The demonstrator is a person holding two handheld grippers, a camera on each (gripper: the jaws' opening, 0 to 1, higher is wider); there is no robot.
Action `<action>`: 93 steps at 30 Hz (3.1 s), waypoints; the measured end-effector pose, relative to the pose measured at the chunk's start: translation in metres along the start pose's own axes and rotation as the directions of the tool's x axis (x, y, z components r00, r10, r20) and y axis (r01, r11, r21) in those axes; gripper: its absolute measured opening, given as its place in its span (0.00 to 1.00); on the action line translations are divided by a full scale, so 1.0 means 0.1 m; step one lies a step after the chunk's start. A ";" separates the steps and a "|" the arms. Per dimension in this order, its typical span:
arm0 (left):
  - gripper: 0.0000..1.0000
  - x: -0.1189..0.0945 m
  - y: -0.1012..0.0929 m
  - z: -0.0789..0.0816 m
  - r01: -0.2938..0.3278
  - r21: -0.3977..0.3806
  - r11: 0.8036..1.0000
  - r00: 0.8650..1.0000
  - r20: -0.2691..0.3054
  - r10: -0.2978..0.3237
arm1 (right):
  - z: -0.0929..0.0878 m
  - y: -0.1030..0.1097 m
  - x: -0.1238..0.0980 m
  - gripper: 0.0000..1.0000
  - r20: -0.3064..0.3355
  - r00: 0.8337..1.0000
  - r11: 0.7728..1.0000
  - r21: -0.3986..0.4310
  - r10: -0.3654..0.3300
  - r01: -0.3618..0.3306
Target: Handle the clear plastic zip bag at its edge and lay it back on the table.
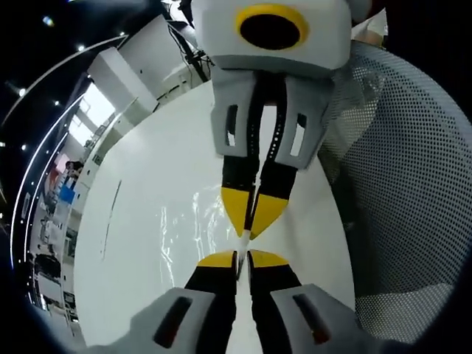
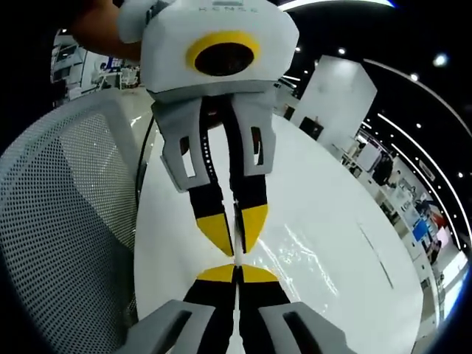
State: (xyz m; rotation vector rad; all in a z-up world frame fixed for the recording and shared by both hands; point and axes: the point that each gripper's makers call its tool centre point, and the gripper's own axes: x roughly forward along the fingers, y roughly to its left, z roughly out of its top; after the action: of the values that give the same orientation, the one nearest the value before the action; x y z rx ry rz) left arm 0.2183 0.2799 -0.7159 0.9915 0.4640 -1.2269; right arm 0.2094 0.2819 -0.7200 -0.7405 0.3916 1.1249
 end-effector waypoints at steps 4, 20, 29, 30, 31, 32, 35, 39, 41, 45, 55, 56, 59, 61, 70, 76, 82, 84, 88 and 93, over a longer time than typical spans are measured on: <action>0.00 0.00 -0.01 -0.01 0.007 0.034 0.999 1.000 -0.027 -0.006 | 0.00 0.00 0.01 0.00 -0.004 1.000 1.000 0.001 -0.001 0.001; 0.00 -0.02 -0.06 -0.04 0.030 0.060 0.998 0.999 -0.026 -0.029 | 0.04 0.04 0.02 0.03 0.004 1.000 0.999 -0.040 0.007 -0.007; 0.00 -0.02 -0.09 -0.01 0.045 0.058 0.997 0.999 -0.021 -0.044 | 0.10 0.05 0.04 0.02 0.008 1.000 0.997 -0.078 0.011 -0.011; 0.00 -0.02 -0.09 -0.02 0.045 0.058 0.997 0.999 -0.022 -0.044 | 0.10 0.06 0.05 0.01 0.007 1.000 0.997 -0.079 0.014 -0.013; 0.00 -0.02 -0.09 -0.02 0.043 0.060 0.997 0.999 -0.022 -0.041 | 0.10 0.06 0.05 0.00 0.006 1.000 0.997 -0.080 0.015 -0.015; 0.00 -0.02 -0.09 -0.02 0.044 0.057 0.997 0.999 -0.023 -0.043 | 0.10 0.06 0.05 0.00 0.006 1.000 0.997 -0.081 0.016 -0.015; 0.00 -0.02 -0.09 -0.02 0.042 0.050 0.998 0.999 -0.018 -0.041 | 0.11 0.06 0.05 0.00 0.006 1.000 0.997 -0.081 0.011 -0.011; 0.00 -0.02 -0.08 -0.01 0.041 0.048 0.998 0.999 -0.016 -0.040 | 0.11 0.05 0.04 0.00 0.002 1.000 0.998 -0.062 0.008 -0.008; 0.00 -0.02 -0.07 -0.01 0.038 0.046 0.998 0.999 -0.015 -0.037 | 0.11 0.04 0.04 0.00 0.001 1.000 0.998 -0.057 0.002 -0.002; 0.00 -0.02 -0.06 -0.01 0.039 0.042 0.998 0.999 -0.013 -0.038 | 0.10 0.03 0.04 0.00 0.002 1.000 0.999 -0.044 0.001 -0.001; 0.00 -0.05 -0.06 -0.02 0.031 0.029 0.999 1.000 -0.006 -0.031 | 0.10 0.02 0.04 0.00 0.006 1.000 0.999 -0.043 0.003 -0.003; 0.00 -0.05 -0.06 -0.02 0.030 0.028 0.999 1.000 -0.006 -0.030 | 0.10 0.02 0.05 0.00 0.006 1.000 0.999 -0.044 0.003 -0.003; 0.00 -0.06 -0.06 -0.03 0.030 0.025 0.999 1.000 -0.003 -0.030 | 0.10 0.03 0.05 0.00 0.007 1.000 0.999 -0.046 0.002 -0.001; 0.00 -0.06 -0.05 -0.03 0.027 0.022 0.999 1.000 -0.002 -0.027 | 0.10 0.02 0.05 0.00 0.008 1.000 0.999 -0.046 -0.001 0.001; 0.00 -0.11 -0.02 -0.08 0.016 0.011 1.000 1.000 0.003 -0.016 | 0.08 -0.01 0.04 0.00 0.005 1.000 0.999 -0.039 -0.013 0.013; 0.00 -0.13 -0.02 -0.10 0.014 0.006 1.000 1.000 0.008 -0.014 | 0.07 -0.01 0.03 0.00 0.001 1.000 0.999 -0.037 -0.014 0.014; 0.00 -0.16 -0.02 -0.11 0.011 0.002 1.000 1.000 0.010 -0.011 | 0.06 -0.01 0.01 0.00 0.000 1.000 0.999 -0.029 -0.016 0.016; 0.00 -0.16 -0.02 -0.12 0.009 0.001 1.000 1.000 0.010 -0.009 | 0.05 -0.02 0.01 0.00 -0.002 1.000 0.999 -0.029 -0.018 0.018; 0.00 -0.17 -0.01 -0.13 0.007 -0.002 1.000 1.000 0.014 -0.006 | 0.04 -0.03 0.00 0.00 -0.003 1.000 0.999 -0.024 -0.021 0.021; 0.00 -0.18 0.01 -0.12 0.003 -0.006 1.000 1.000 0.016 -0.003 | 0.02 -0.04 -0.01 0.00 -0.006 1.000 0.999 -0.019 -0.026 0.026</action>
State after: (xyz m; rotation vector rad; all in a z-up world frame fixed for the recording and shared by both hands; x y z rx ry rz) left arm 0.2155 0.3006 -0.7081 0.9750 0.4567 -1.2346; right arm 0.2123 0.2816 -0.7163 -0.7639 0.3760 1.1036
